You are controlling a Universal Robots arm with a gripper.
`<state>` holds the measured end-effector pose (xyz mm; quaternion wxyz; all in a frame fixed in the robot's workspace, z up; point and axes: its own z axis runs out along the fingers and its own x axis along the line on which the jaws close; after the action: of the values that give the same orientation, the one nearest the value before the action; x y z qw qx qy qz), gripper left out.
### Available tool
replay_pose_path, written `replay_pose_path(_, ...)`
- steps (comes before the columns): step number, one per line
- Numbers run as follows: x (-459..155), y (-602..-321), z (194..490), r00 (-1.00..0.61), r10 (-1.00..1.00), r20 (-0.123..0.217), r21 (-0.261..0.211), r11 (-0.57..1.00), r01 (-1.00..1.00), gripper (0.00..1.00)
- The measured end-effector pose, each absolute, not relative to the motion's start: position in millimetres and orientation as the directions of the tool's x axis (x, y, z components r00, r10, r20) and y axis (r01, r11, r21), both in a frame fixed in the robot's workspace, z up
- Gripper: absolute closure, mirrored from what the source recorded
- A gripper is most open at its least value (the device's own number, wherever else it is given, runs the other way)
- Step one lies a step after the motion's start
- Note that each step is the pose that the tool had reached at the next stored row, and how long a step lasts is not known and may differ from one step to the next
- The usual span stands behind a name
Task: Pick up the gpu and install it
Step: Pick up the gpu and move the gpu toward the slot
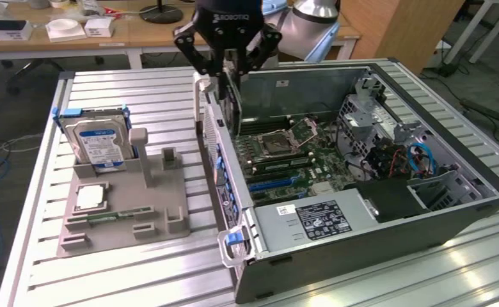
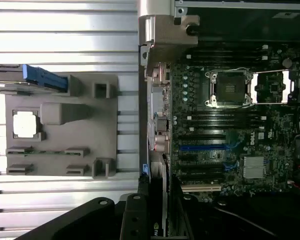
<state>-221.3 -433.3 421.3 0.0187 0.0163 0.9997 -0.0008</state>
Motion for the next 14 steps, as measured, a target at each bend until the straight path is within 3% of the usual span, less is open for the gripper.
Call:
replay_pose_path(3,-164,-433,421,-0.999,0.033,-0.037,-0.001,0.999,0.033,0.73)
replay_pose_path(14,-114,-433,421,-0.999,0.033,-0.037,-0.001,0.999,0.033,0.73)
